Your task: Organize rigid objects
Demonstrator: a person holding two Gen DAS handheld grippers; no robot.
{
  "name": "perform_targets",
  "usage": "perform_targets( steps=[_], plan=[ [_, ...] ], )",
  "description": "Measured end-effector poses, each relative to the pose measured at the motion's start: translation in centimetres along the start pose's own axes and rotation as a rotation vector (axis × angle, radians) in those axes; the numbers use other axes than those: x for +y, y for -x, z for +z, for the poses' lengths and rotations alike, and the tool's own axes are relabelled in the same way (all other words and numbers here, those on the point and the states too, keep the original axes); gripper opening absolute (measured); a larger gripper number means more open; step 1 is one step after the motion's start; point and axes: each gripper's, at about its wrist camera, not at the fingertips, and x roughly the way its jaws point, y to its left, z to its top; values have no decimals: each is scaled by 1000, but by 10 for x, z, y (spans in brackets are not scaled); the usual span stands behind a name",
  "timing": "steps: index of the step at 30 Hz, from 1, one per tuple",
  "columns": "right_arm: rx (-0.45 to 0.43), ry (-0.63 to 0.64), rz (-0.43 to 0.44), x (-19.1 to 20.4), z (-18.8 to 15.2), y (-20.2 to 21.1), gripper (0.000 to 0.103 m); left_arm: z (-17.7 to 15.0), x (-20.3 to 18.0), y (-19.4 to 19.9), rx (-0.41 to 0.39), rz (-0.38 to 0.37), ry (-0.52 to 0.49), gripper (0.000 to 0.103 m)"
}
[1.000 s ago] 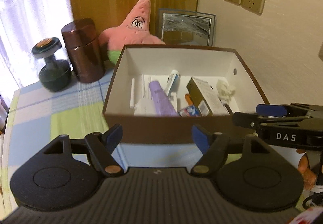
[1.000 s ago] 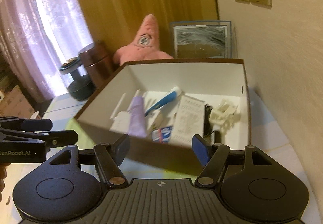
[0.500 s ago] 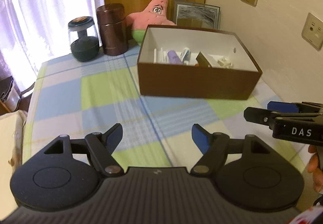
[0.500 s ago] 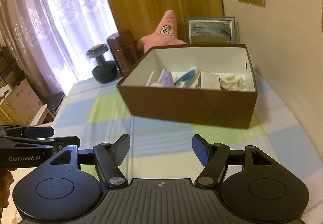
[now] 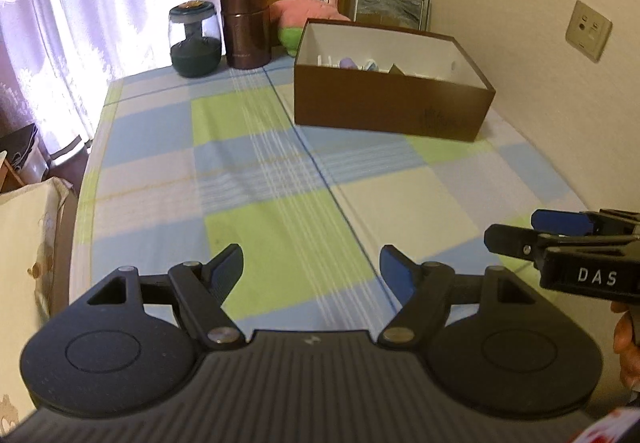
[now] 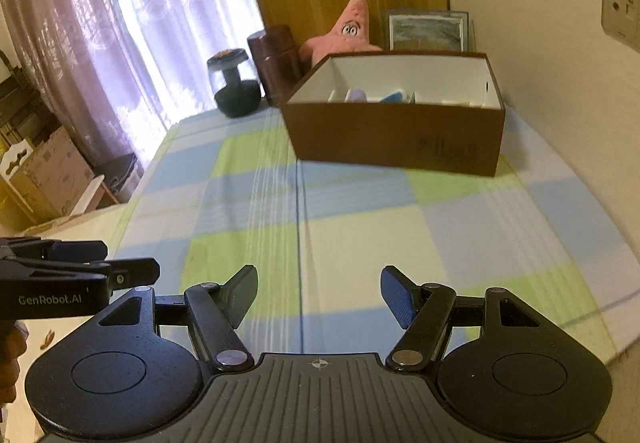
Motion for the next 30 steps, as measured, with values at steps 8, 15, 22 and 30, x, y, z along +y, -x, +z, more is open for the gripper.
perform_targets(
  steps=[8, 15, 22, 30],
  plan=[
    [25, 18, 14, 25, -30, 15, 65, -38, 10, 27, 17, 14, 14, 72],
    [56, 41, 26, 43, -47, 18, 65, -57, 19, 38, 26, 22, 41, 72],
    [72, 58, 36, 55, -55, 16, 65, -64, 23, 47, 17, 32, 54, 72],
    [79, 63, 41, 58, -57, 14, 65, -68, 25, 47, 22, 38, 63, 72]
  ],
)
